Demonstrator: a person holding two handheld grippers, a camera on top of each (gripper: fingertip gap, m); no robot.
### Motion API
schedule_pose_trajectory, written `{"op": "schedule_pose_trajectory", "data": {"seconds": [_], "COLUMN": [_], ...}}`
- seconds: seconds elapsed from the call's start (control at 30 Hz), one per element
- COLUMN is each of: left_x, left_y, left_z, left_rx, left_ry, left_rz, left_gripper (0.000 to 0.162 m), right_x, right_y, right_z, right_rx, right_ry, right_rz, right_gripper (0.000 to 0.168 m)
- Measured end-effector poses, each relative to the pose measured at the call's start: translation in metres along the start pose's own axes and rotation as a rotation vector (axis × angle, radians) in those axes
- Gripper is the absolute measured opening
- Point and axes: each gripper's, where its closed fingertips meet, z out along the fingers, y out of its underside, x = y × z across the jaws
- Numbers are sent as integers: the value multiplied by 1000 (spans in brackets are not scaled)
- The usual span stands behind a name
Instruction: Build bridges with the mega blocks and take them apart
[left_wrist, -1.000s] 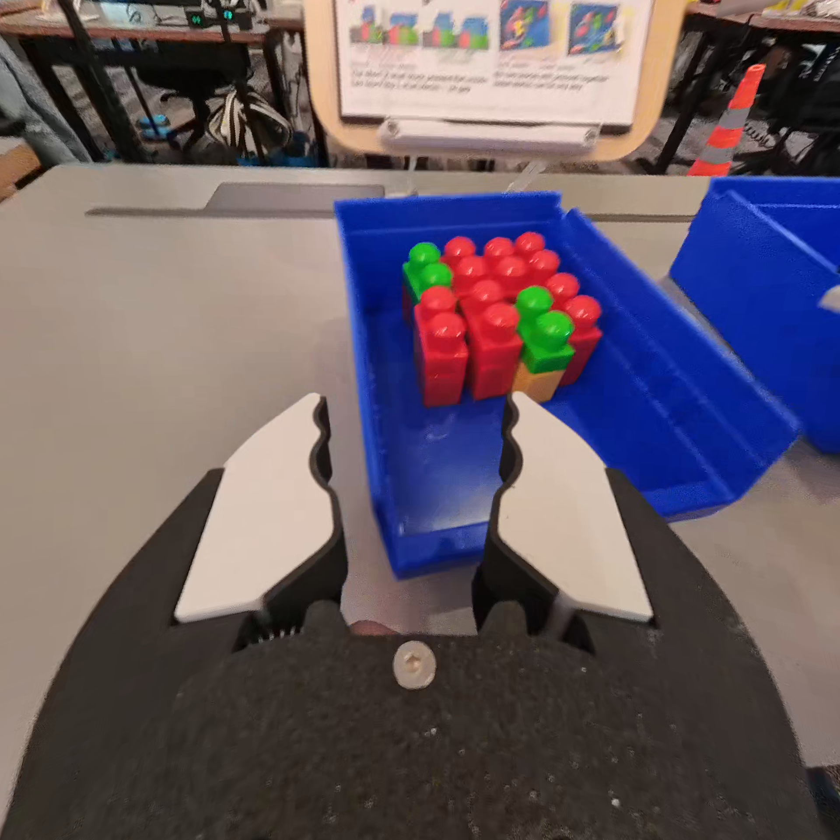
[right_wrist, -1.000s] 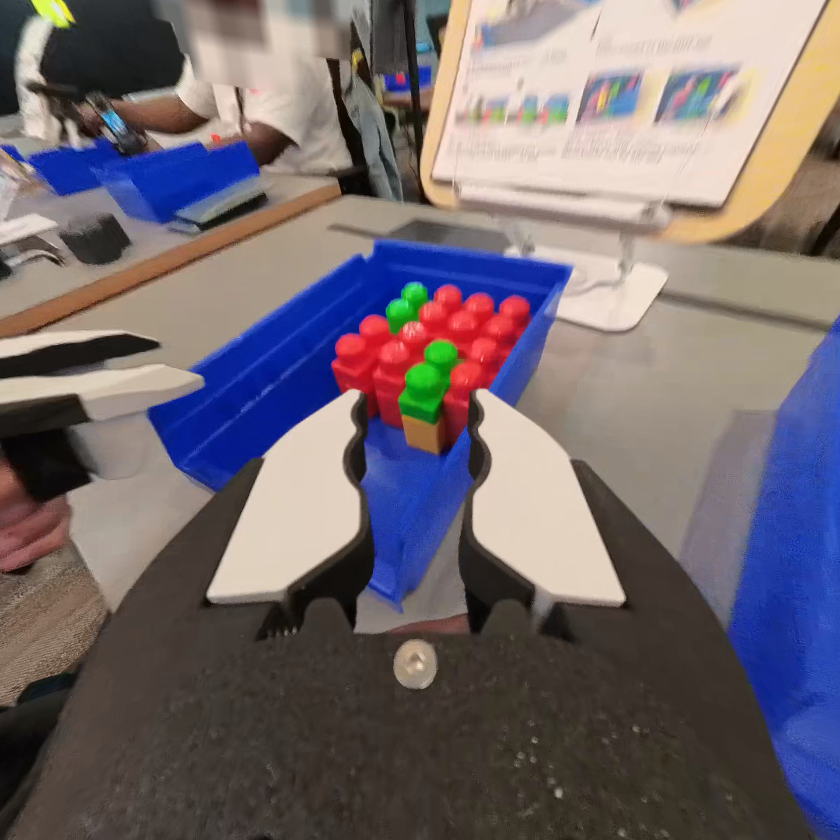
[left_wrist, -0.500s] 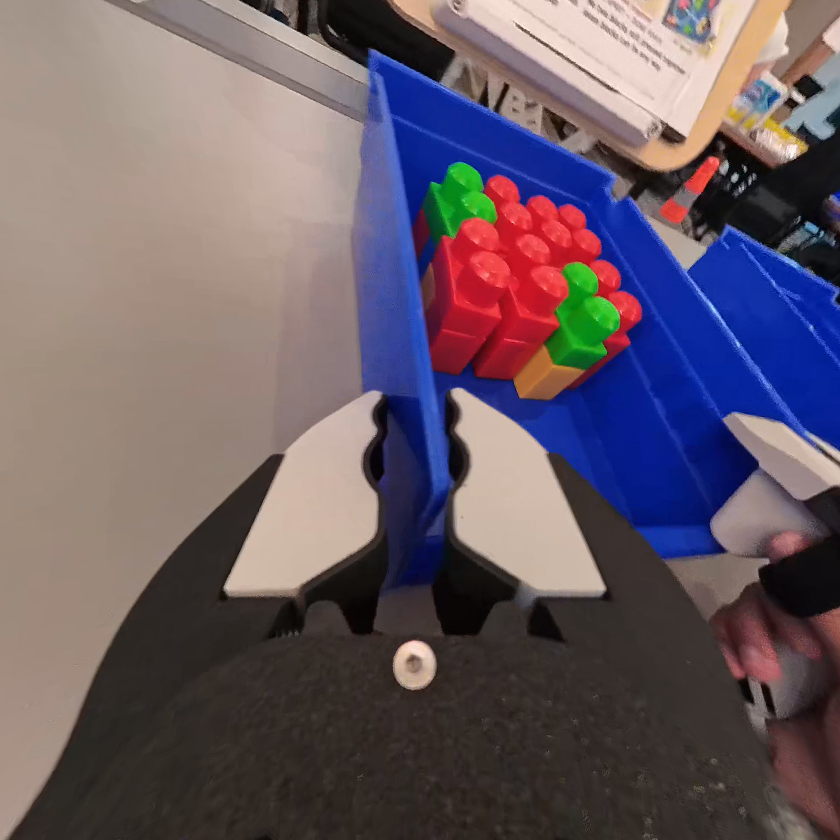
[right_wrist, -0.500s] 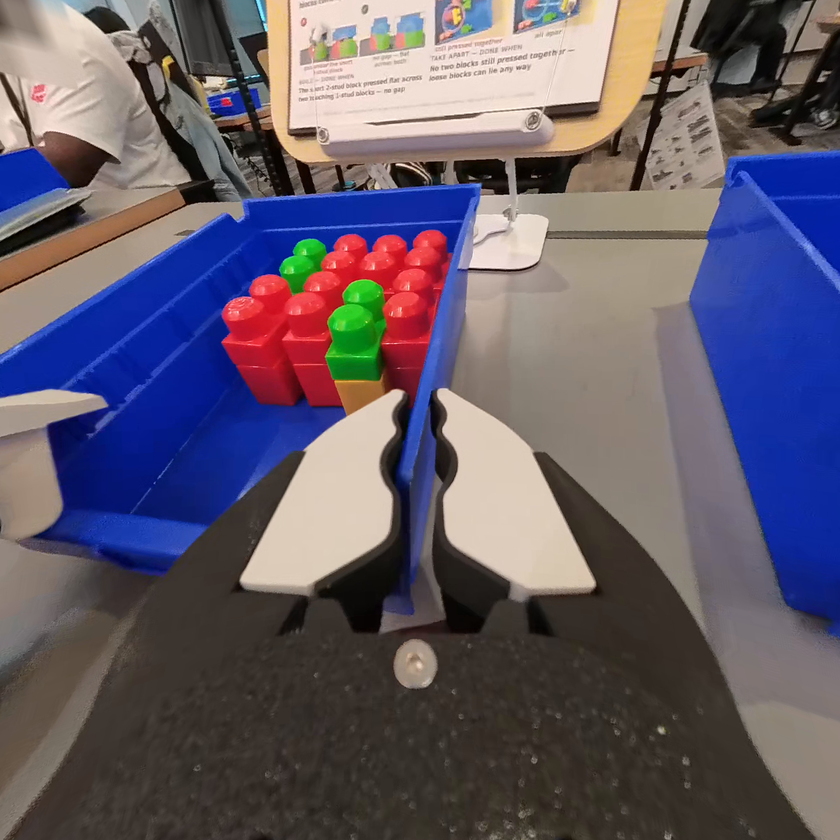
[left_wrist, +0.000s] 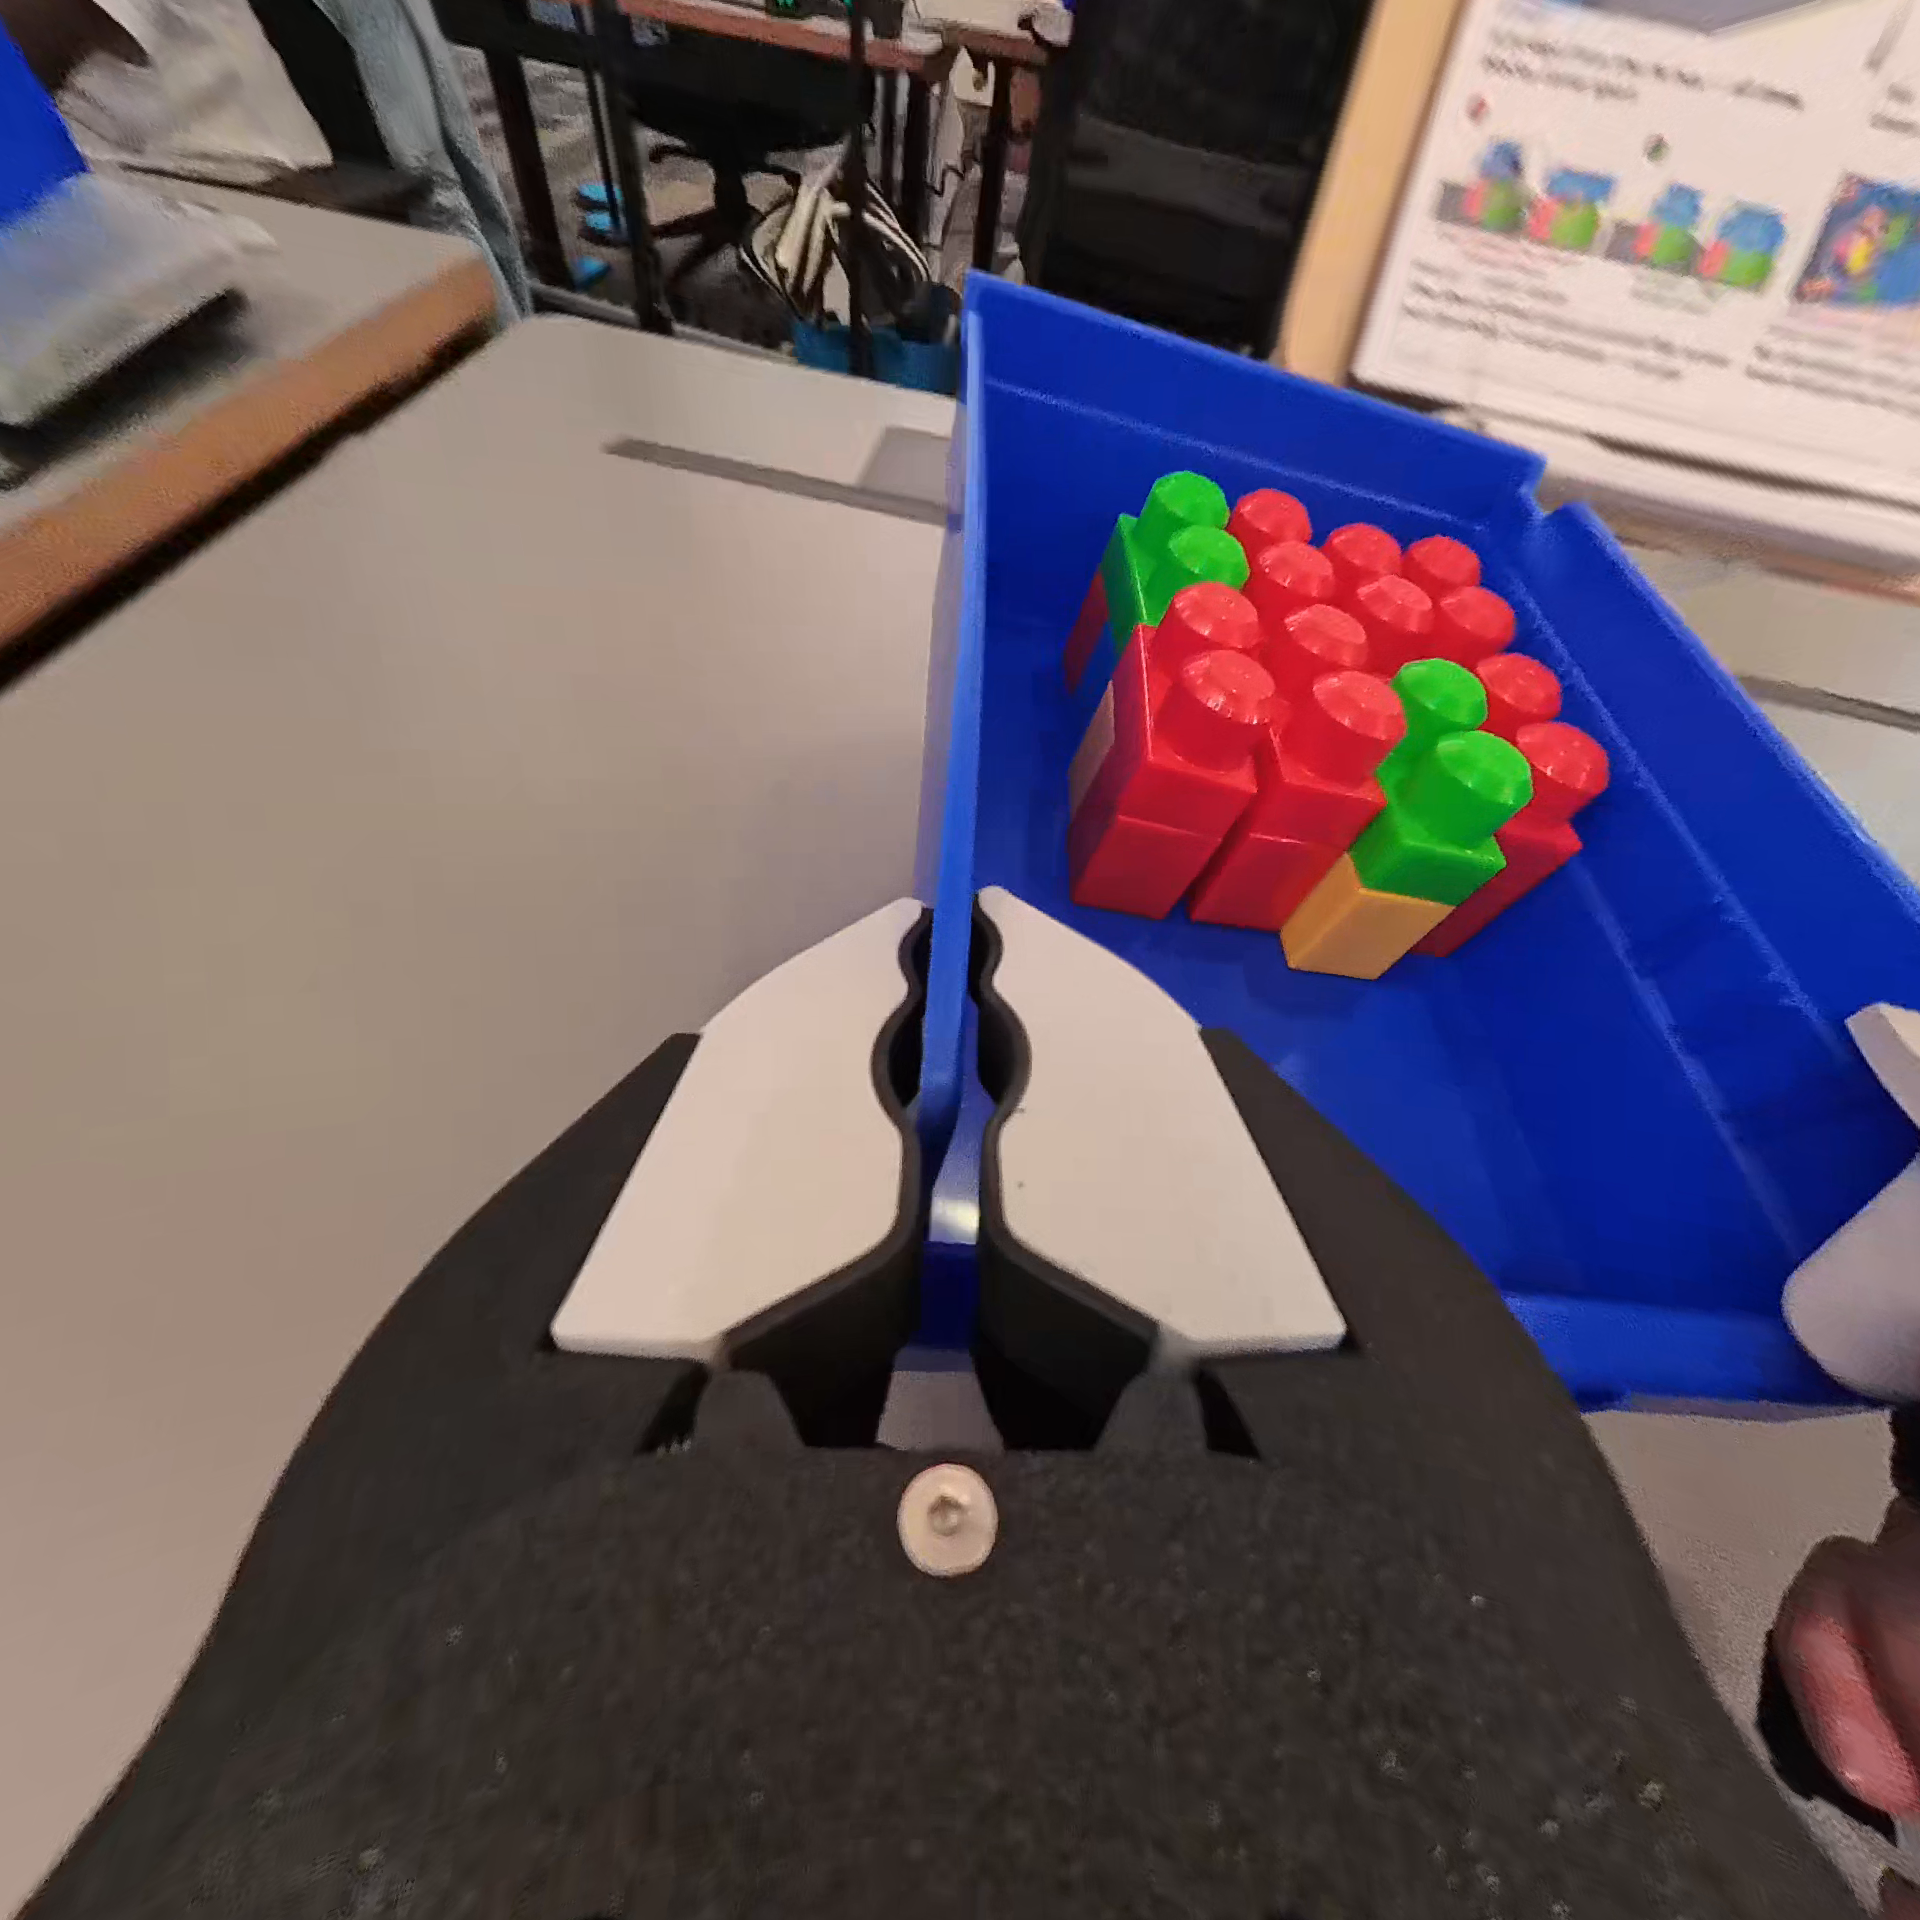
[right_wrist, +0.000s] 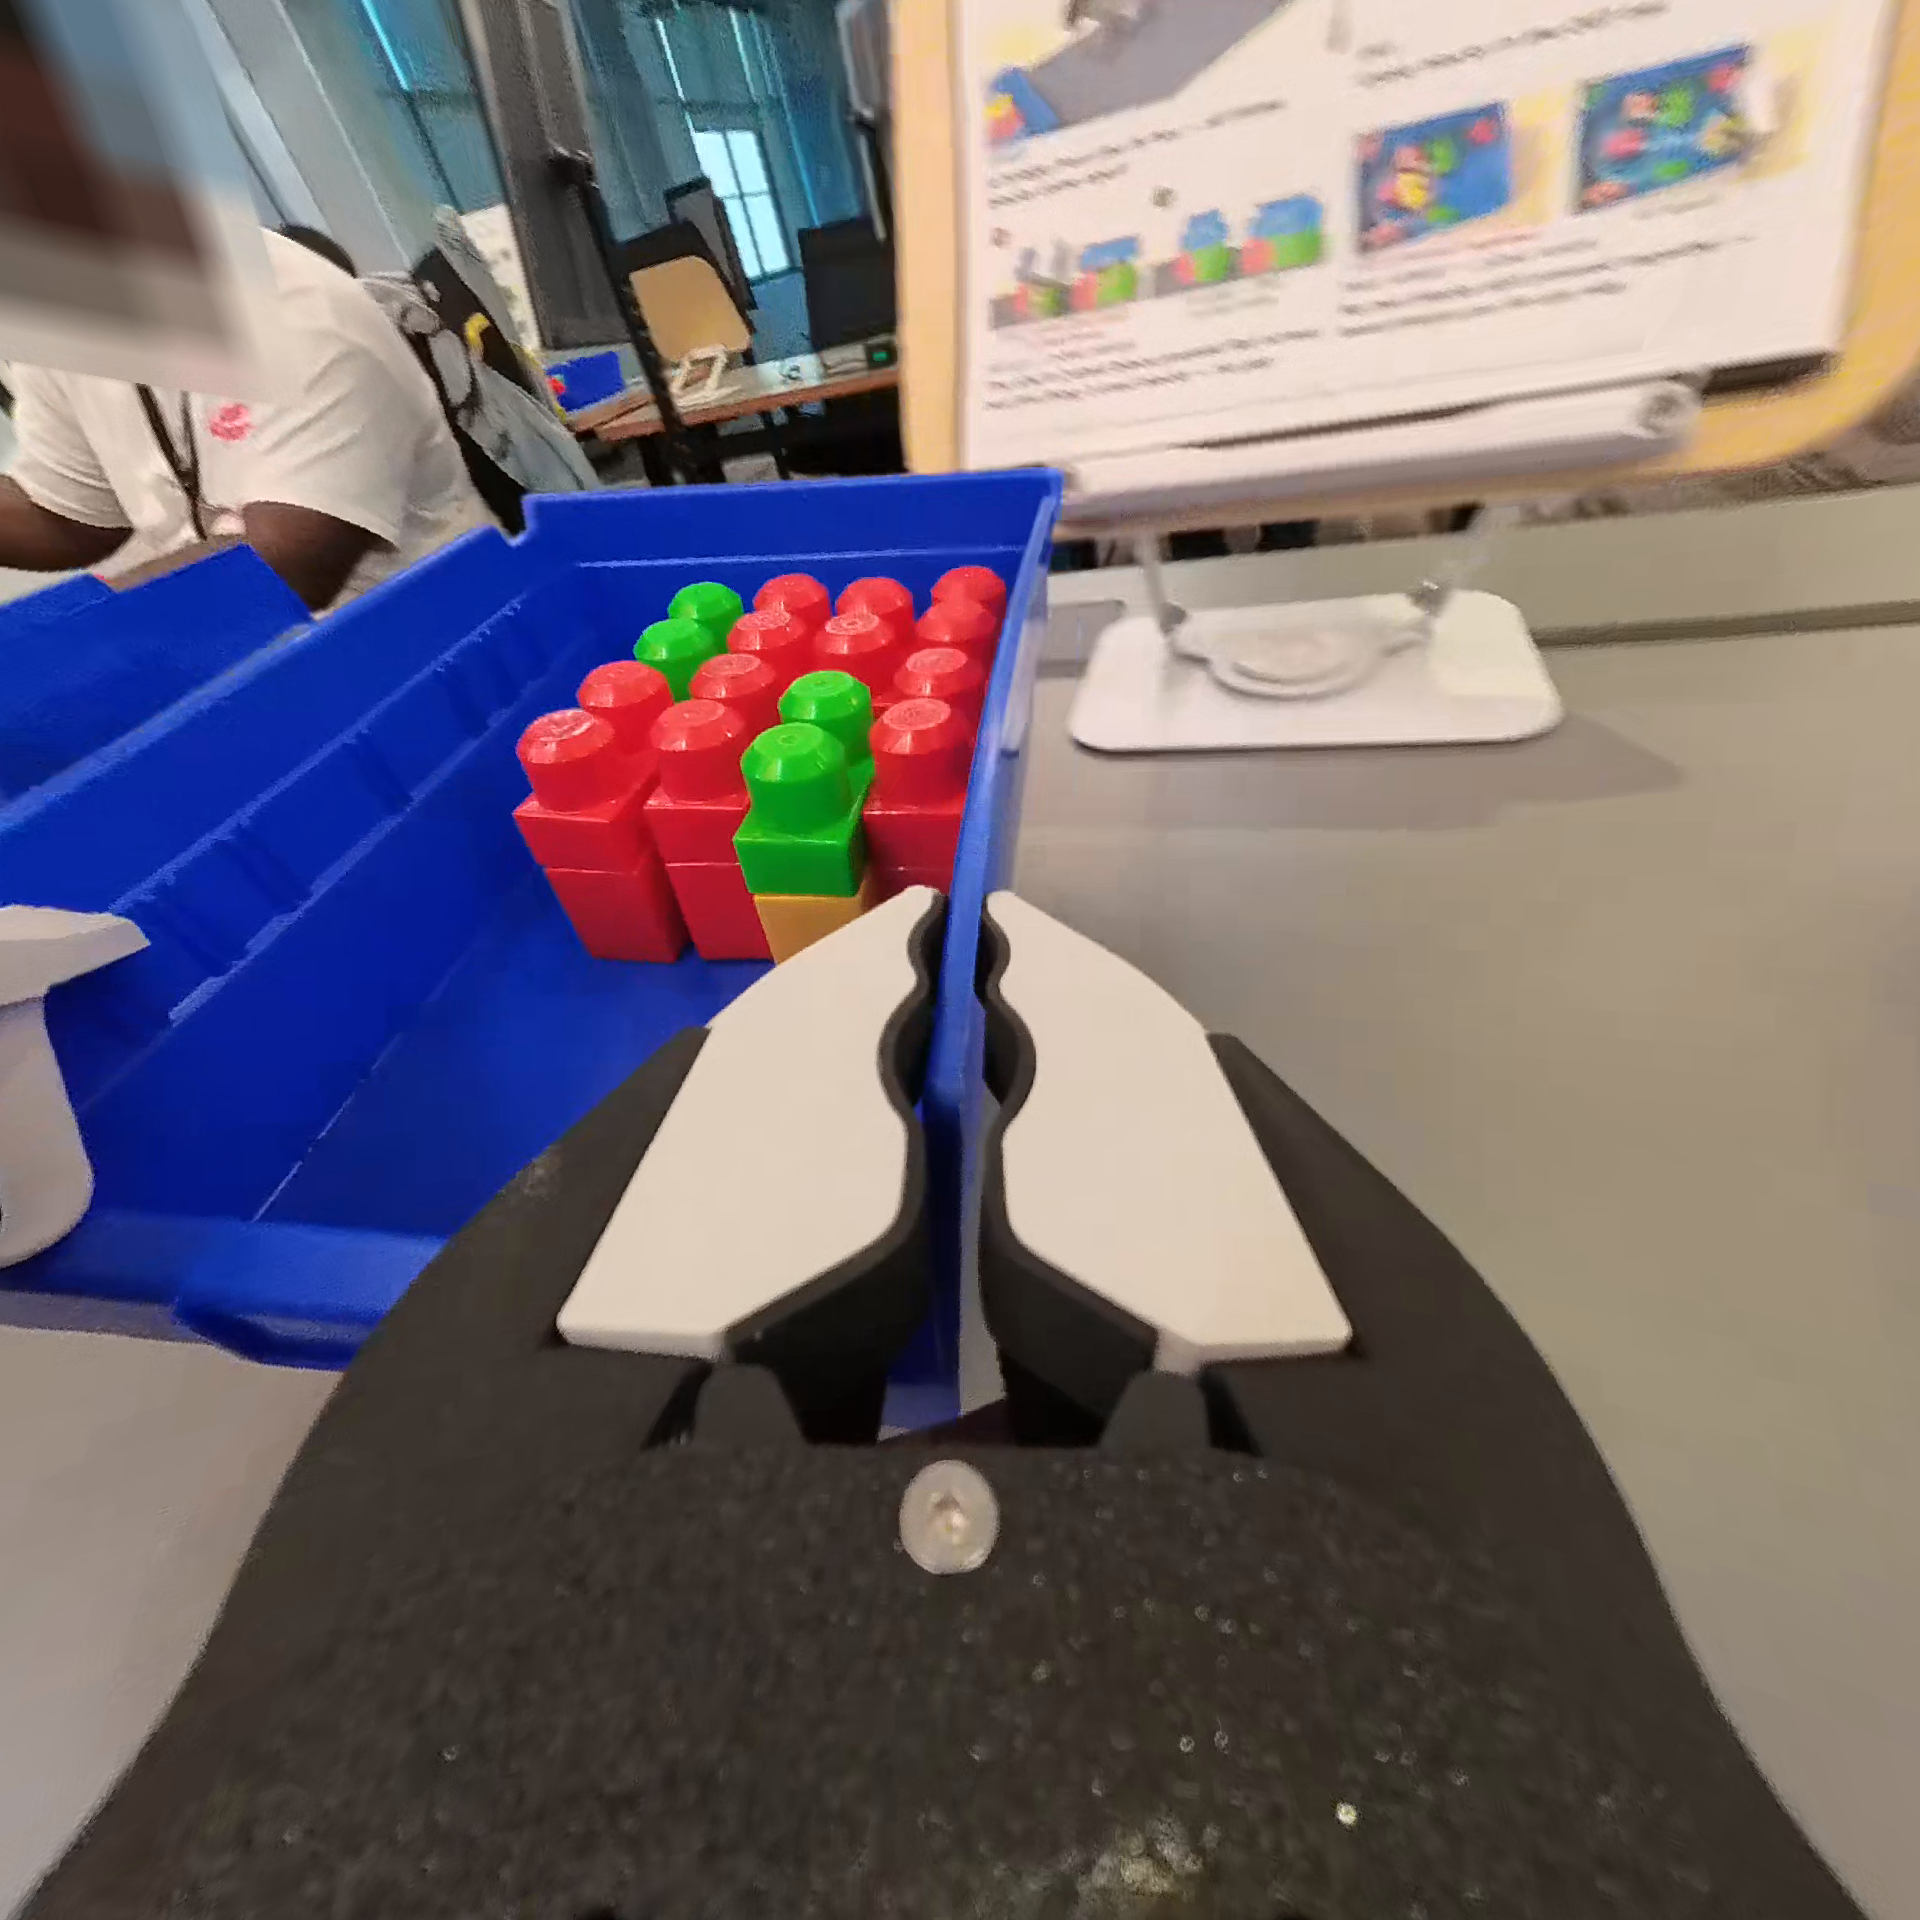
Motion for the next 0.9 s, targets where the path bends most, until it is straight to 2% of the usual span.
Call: {"op": "schedule_pose_trajectory", "data": {"seconds": [0.17, 0.33, 0.47, 0.57, 0.7, 0.73, 0.77, 0.8, 0.83, 0.9], "left_x": [-86, -143, -162, -167, -172, -179, -184, -184, -181, -164], "left_y": [-23, -16, 5, 13, 12, 11, 7, 4, 1, -2], "left_z": [20, 51, 75, 80, 76, 72, 64, 53, 40, 14], "left_rx": [24, -23, -77, -30, 1, 6, 18, 26, 29, 32], "left_ry": [-19, 0, 49, 74, 82, 40, 13, 23, 53, 132], "left_rz": [-10, -40, -58, -66, -78, -61, -54, -49, -41, -27], "left_gripper": [4, 3, 3, 4, 6, 20, 47, 60, 59, 60], "right_x": [-83, -129, -142, -143, -147, -150, -148, -143, -137, -113], "right_y": [2, 25, 47, 58, 59, 60, 61, 61, 57, 60], "right_z": [43, 75, 85, 85, 82, 76, 66, 53, 37, 3], "right_rx": [-7, -69, -124, -127, -127, -150, -185, -230, -250, -334], "right_ry": [-30, -33, -39, -32, -174, -246, -316, -381, -468, -630], "right_rz": [-35, -46, -8, 8, -40, -73, -114, -151, -175, -291], "right_gripper": [4, 6, 10, 11, 21, 27, 42, 46, 46, 57]}}
